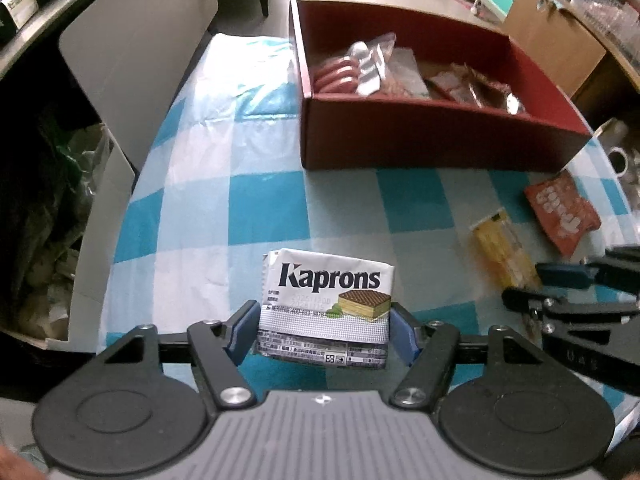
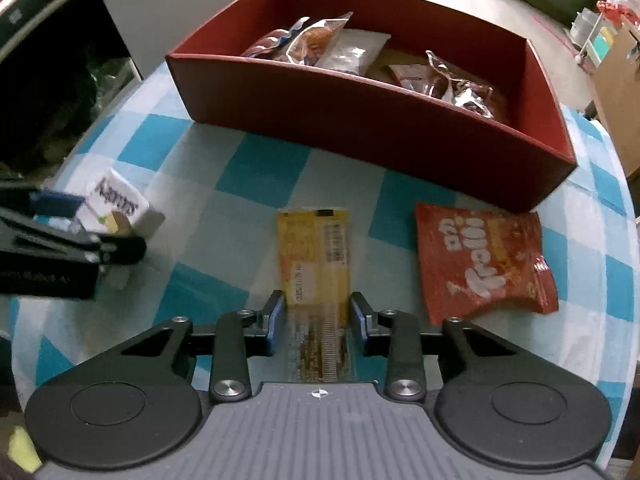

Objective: Organize snacks
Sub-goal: 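Grasp Kaprons wafer pack with left tool while right tool grasps yellow bar, then lift both held snacks and carry them over the red tray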

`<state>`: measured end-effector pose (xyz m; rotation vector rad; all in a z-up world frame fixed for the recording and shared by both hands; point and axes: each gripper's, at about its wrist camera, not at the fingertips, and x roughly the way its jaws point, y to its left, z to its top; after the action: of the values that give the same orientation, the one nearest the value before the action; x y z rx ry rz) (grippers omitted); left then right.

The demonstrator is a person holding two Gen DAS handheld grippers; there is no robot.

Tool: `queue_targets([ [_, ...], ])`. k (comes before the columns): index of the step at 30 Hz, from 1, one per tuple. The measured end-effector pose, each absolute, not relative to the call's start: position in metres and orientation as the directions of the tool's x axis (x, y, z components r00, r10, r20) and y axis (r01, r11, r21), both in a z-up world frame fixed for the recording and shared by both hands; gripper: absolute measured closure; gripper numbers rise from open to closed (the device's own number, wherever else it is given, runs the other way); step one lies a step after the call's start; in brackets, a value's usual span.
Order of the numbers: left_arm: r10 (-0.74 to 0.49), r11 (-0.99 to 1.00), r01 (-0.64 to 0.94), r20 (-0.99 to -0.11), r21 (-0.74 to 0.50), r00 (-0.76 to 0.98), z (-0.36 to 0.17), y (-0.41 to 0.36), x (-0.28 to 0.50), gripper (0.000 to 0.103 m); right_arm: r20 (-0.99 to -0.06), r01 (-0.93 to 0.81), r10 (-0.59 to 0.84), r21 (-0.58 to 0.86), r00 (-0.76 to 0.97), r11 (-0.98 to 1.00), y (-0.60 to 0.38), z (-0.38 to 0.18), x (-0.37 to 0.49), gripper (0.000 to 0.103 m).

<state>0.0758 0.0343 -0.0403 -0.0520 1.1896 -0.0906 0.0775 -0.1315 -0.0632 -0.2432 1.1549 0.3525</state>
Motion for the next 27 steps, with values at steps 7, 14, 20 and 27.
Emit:
queue_targets([
  [7, -0.134, 0.991, 0.036, -0.907, -0.131, 0.399, -0.023, 0.033, 0.081, 0.042, -0.87, -0.35, 0.234, 0.076, 0.434, 0.933, -0.145, -0.031, 0.076, 0.062],
  [14, -0.149, 0.989, 0.046, -0.89, -0.144, 0.431, -0.009, 0.026, 0.089, 0.042, -0.839, -0.344, 0.281, 0.121, 0.465, 0.931, -0.148, -0.018, 0.083, 0.062],
  [20, -0.149, 0.989, 0.064, -0.884, -0.135, 0.443, -0.005, 0.018, 0.093, 0.042, -0.823, -0.346, 0.302, 0.139, 0.482, 0.928, -0.15, -0.009, 0.087, 0.062],
  [27, -0.15, 0.989, 0.072, -0.875, -0.132, 0.46, 0.001, 0.014, 0.095, 0.042, -0.808, -0.33, 0.309, 0.151, 0.502, 0.932, -0.157, -0.003, 0.09, 0.062],
])
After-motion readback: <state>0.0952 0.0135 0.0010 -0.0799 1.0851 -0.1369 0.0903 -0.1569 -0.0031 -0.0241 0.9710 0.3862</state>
